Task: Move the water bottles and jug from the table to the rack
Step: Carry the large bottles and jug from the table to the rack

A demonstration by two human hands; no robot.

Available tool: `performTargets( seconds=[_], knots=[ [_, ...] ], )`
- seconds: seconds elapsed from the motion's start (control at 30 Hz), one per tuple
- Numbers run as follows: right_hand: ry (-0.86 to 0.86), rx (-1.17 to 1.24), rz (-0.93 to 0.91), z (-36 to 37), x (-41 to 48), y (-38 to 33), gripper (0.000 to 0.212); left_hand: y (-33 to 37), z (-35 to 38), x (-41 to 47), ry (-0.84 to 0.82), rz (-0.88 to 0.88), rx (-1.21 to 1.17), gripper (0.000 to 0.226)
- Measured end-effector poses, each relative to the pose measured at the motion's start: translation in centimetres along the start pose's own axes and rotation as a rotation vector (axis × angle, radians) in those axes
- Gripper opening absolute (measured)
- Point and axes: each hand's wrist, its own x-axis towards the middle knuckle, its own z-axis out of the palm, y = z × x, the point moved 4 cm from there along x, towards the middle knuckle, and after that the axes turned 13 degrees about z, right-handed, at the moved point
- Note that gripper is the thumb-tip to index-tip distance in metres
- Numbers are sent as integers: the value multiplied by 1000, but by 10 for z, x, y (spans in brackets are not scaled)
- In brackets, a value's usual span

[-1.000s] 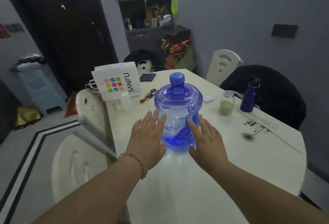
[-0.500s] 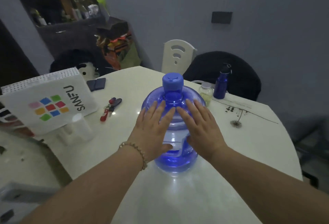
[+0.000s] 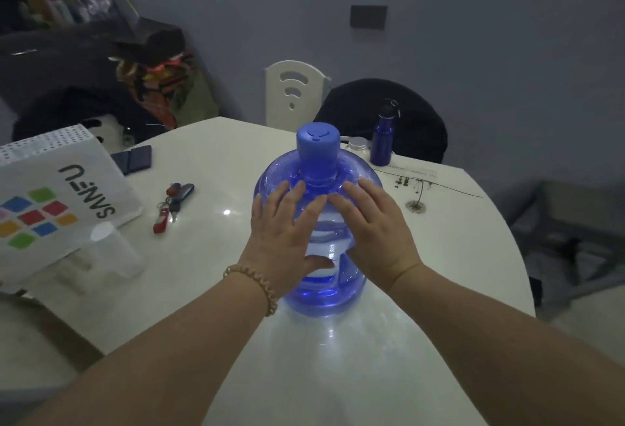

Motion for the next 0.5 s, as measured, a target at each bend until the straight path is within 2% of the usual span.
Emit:
performTargets(
  seconds=[0.37,0.5],
  knots=[
    [52,35,29,-73,-103,22,87,113,-28,-41,34,39,-29,90],
    [55,30,12,-107,-148,29,88,167,-39,-62,-1,16,-21,92]
  ],
)
